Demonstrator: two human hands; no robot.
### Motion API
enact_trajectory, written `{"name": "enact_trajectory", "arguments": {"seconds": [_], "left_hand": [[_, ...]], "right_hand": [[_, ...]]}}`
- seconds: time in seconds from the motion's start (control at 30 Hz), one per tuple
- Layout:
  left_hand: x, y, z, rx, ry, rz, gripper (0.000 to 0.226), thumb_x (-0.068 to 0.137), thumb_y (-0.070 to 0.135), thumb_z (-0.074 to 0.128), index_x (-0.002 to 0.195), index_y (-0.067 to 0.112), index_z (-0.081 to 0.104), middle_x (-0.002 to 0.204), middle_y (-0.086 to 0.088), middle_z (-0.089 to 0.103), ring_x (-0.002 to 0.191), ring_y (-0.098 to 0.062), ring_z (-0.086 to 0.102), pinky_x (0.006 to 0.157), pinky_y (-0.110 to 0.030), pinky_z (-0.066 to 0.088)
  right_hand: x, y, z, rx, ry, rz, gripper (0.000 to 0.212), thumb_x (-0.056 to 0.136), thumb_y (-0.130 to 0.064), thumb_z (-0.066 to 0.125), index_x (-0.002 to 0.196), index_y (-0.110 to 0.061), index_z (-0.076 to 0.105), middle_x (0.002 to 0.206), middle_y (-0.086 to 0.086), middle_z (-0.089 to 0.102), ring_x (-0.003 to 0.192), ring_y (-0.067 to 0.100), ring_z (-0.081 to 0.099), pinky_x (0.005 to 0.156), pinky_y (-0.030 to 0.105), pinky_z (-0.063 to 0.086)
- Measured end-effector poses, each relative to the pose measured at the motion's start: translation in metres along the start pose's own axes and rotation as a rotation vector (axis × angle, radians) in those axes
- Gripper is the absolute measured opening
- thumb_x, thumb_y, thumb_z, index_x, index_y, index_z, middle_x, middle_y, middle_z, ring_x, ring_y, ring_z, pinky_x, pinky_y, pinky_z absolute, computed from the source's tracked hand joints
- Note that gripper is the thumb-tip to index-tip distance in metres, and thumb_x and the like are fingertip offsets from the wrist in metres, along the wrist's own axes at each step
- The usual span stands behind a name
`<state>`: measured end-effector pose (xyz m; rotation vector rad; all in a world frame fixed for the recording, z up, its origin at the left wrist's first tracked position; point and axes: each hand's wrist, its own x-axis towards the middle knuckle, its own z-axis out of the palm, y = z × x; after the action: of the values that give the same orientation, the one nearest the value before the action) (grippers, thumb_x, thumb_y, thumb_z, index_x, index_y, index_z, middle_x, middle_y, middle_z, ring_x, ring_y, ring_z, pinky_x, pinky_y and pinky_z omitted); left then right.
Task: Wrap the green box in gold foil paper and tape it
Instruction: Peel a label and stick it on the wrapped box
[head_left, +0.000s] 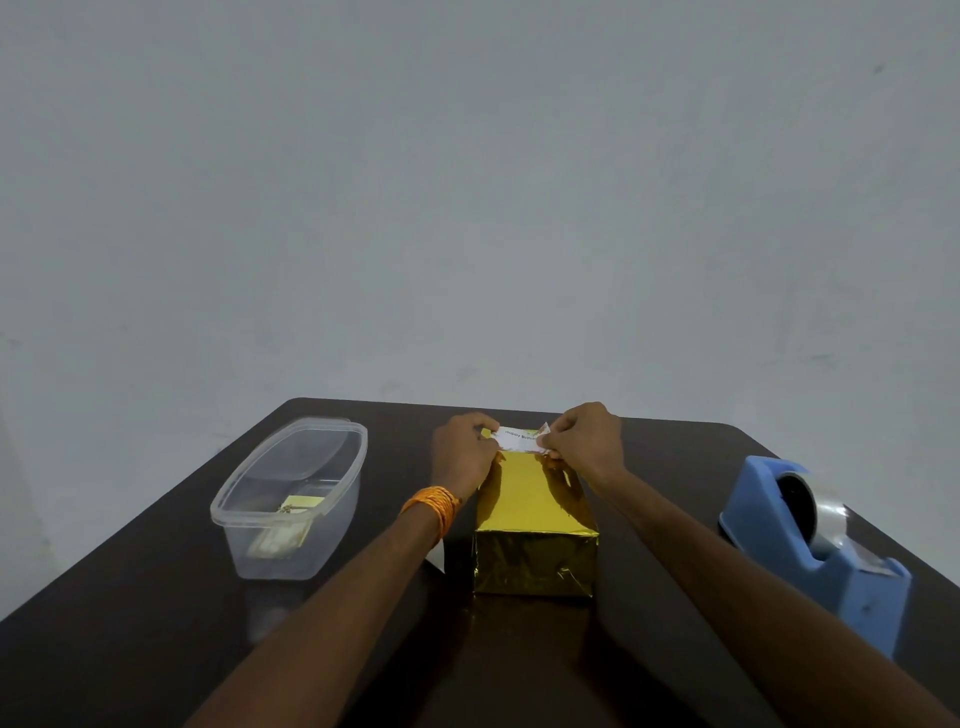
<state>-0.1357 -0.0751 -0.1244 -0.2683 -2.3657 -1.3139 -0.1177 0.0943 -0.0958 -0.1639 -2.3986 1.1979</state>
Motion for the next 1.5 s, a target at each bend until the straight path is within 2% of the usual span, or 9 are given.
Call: {"name": "enact_trajectory", "arguments": {"seconds": [0.17,0.5,0.8,0.93,1.07,1.2,1.27,1.37,1.5], "left_hand": [[0.001,0.002,0.003,-0.001,0.004,-0.016,0.024,0.088,0.008,0.069,0.111,0.013,0.069,0.116,-0.013,0.070,0.109,-0.028,0.066,0.078,-0.031,0.060],[0.001,0.000,-0.001,-0.027,0.020,-0.104,0.044,0.082,0.019,0.079,0.121,0.013,0.059,0.116,-0.010,0.066,0.091,-0.021,0.064,0.065,-0.019,0.051],[0.002,-0.003,0.003,-0.056,-0.020,-0.138,0.042,0.087,0.021,0.073,0.125,0.017,0.057,0.119,-0.010,0.064,0.100,-0.024,0.063,0.085,-0.035,0.057],[0.002,-0.001,0.009,-0.033,-0.054,-0.159,0.038,0.093,0.026,0.062,0.129,0.018,0.054,0.123,-0.010,0.059,0.103,-0.024,0.059,0.085,-0.035,0.056],[0.008,0.002,0.008,-0.039,-0.159,-0.266,0.051,0.094,0.044,0.056,0.135,0.016,0.046,0.128,-0.008,0.055,0.111,-0.027,0.056,0.084,-0.034,0.049],[0.019,-0.002,0.012,0.022,-0.231,-0.370,0.063,0.087,0.055,0.063,0.130,0.012,0.048,0.127,-0.010,0.057,0.111,-0.028,0.057,0.089,-0.039,0.051],[0.021,-0.005,0.016,0.018,-0.234,-0.390,0.051,0.090,0.051,0.060,0.124,0.013,0.051,0.123,-0.009,0.058,0.104,-0.025,0.056,0.081,-0.035,0.048],[0.020,-0.007,0.019,0.028,-0.200,-0.369,0.028,0.097,0.042,0.051,0.107,0.016,0.051,0.112,-0.007,0.060,0.092,-0.020,0.053,0.075,-0.033,0.043],[0.016,-0.007,0.020,0.097,-0.198,-0.327,0.033,0.100,0.043,0.046,0.117,0.015,0.051,0.113,-0.008,0.061,0.094,-0.022,0.056,0.072,-0.032,0.041]], "right_hand": [[0.001,0.003,0.002,-0.063,0.009,-0.041,0.011,0.080,-0.015,0.083,0.085,-0.007,0.078,0.080,0.009,0.076,0.058,0.016,0.072,0.056,0.023,0.059],[-0.007,0.006,0.009,-0.218,0.073,-0.088,0.021,0.082,-0.025,0.081,0.097,-0.011,0.076,0.105,0.006,0.075,0.087,0.018,0.071,0.064,0.024,0.057],[-0.005,0.011,-0.003,-0.352,0.128,-0.084,0.033,0.086,-0.026,0.076,0.113,-0.016,0.061,0.104,0.002,0.068,0.092,0.018,0.061,0.069,0.029,0.047],[0.006,0.019,-0.001,-0.066,-0.033,0.045,0.040,0.097,-0.031,0.063,0.128,-0.009,0.054,0.123,0.010,0.062,0.101,0.018,0.058,0.081,0.035,0.051],[0.012,0.020,0.013,-0.075,-0.247,0.115,0.068,0.092,-0.050,0.064,0.138,-0.006,0.038,0.128,0.015,0.056,0.107,0.026,0.061,0.067,0.028,0.047],[0.022,0.027,0.019,-0.151,-0.257,0.139,0.061,0.096,-0.050,0.058,0.135,-0.006,0.043,0.128,0.015,0.057,0.110,0.028,0.059,0.074,0.033,0.051],[0.024,0.031,0.018,-0.194,-0.263,0.145,0.048,0.100,-0.046,0.050,0.129,-0.007,0.048,0.124,0.013,0.059,0.107,0.025,0.059,0.086,0.039,0.052],[0.024,0.036,0.020,-0.271,-0.247,0.098,0.041,0.105,-0.041,0.040,0.125,-0.007,0.052,0.119,0.013,0.061,0.100,0.022,0.058,0.083,0.036,0.049],[0.021,0.035,0.022,-0.275,-0.257,0.069,0.060,0.103,-0.055,0.033,0.129,-0.004,0.052,0.123,0.014,0.061,0.103,0.024,0.060,0.090,0.039,0.050]]}}
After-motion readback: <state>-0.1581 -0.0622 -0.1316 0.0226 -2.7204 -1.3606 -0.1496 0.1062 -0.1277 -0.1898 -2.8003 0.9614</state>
